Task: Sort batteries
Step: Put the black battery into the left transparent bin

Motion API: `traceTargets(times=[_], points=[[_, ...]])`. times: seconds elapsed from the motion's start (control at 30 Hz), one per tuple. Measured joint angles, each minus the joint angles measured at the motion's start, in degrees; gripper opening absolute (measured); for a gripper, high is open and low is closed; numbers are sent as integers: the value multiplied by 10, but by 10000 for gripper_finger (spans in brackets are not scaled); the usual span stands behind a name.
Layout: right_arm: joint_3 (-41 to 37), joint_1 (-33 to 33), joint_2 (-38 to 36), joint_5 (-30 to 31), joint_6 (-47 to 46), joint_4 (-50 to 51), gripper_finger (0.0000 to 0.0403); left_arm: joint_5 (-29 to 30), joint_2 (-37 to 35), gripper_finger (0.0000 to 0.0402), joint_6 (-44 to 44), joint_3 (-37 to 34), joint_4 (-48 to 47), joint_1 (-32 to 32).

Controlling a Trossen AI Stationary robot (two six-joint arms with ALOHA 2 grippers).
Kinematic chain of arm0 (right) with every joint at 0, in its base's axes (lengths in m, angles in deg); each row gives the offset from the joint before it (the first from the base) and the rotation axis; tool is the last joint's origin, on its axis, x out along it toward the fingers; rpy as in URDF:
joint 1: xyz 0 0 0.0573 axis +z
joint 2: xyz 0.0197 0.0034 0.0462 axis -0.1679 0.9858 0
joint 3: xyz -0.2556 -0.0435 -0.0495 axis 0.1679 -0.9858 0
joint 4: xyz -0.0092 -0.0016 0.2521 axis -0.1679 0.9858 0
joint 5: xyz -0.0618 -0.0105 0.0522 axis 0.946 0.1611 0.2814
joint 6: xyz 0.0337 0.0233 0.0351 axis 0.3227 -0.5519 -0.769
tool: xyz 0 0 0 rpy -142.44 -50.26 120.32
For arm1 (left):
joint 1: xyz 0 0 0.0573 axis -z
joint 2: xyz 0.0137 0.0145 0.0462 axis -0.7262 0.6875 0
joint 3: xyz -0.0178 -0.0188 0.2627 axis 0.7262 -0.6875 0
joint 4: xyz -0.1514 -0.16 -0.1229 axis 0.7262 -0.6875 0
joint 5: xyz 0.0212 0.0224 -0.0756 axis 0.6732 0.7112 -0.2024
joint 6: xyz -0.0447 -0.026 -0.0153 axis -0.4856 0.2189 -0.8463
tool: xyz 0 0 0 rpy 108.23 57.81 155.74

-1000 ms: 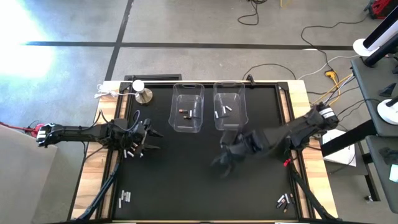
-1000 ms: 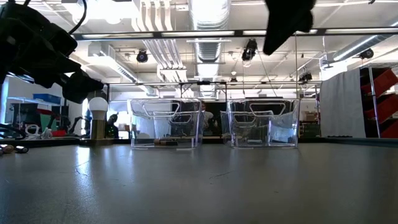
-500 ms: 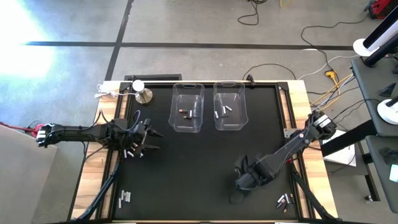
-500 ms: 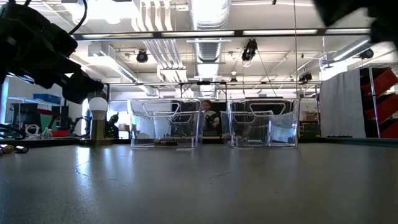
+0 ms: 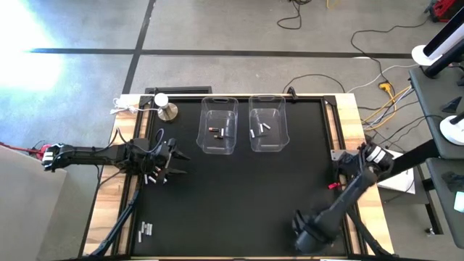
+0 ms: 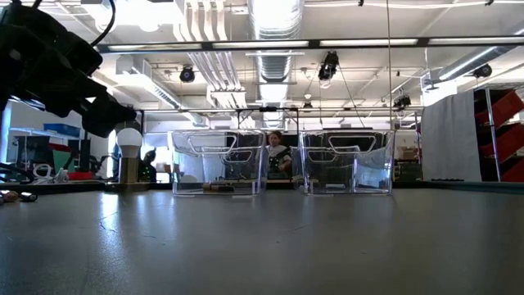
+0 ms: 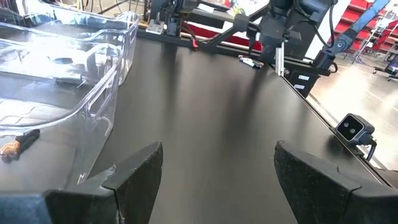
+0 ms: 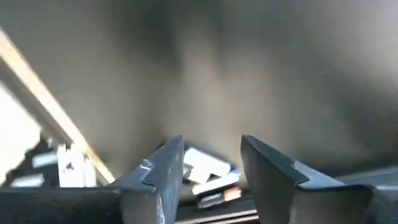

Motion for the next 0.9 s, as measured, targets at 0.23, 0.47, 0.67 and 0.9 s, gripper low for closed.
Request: traceTargets(times=[0.23,0.47,0.67,0.9], points=[[0,80,16,-27,14,-26,177,0,0,284,0,0,0,0],[-9,96,17,-22,-9,-34,169,0,1,284,0,0,0,0],[-13,96,17,-22,-16,-39,154,0,1,284,0,0,0,0],[-26,97,17,-21,-24,-61,150,0,1,284,0,0,0,0]])
